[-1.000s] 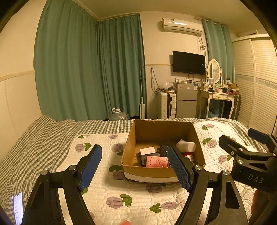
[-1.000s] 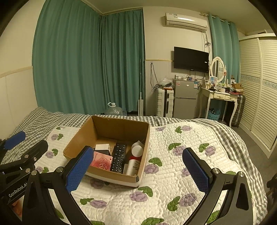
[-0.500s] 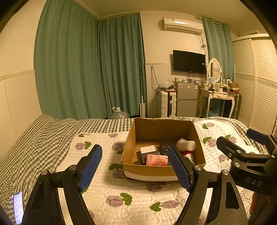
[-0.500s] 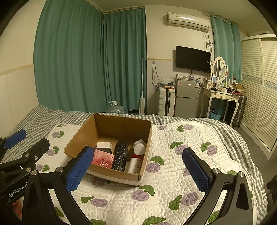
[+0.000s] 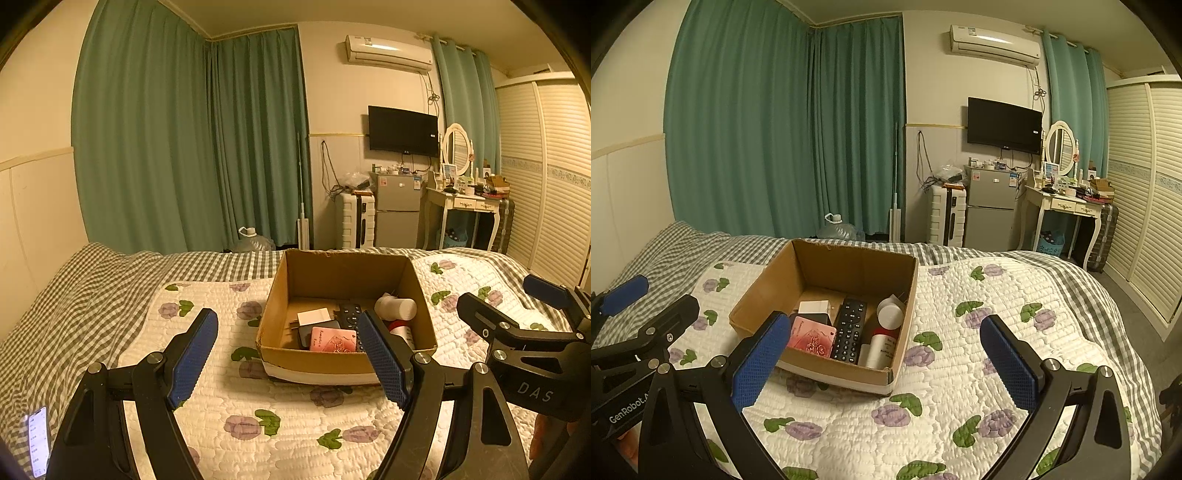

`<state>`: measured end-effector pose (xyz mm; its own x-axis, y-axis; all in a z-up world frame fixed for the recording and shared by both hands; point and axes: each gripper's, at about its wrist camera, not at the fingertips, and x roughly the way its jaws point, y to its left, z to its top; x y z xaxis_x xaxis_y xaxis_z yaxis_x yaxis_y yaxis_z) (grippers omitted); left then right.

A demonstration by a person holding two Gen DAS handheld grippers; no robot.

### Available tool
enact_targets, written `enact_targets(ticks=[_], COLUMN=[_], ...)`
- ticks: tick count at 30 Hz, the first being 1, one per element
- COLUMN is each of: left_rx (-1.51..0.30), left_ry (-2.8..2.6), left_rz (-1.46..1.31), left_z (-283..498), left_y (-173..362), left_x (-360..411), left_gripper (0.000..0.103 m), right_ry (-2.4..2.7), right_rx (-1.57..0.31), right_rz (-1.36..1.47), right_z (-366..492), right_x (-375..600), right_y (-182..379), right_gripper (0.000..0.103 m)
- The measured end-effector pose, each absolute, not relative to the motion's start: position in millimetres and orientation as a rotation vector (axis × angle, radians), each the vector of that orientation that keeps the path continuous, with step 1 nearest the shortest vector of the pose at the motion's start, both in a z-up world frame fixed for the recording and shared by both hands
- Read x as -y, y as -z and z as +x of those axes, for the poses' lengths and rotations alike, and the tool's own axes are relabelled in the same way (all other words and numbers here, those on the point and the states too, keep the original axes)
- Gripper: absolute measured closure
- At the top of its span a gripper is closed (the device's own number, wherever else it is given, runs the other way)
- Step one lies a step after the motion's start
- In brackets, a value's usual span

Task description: Organize rigid objects

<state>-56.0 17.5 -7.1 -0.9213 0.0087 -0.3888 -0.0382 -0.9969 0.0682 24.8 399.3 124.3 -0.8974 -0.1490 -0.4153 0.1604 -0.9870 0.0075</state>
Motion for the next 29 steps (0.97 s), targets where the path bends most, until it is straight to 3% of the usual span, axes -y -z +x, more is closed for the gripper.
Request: enact_targets(ticks=[29], left_rx=[-0.117], left_ry=[-3.068], left_rz=[-0.643], left_z=[-55.9], left_y=[10.7], left_x=[-16.8], left_gripper=[0.022], right_ry=[2.909], right_rx=[-0.047], right_rz=[0.648], right_z=[24.2], right_x=[-399.1], right_y=[-120.9], right_gripper=[0.000])
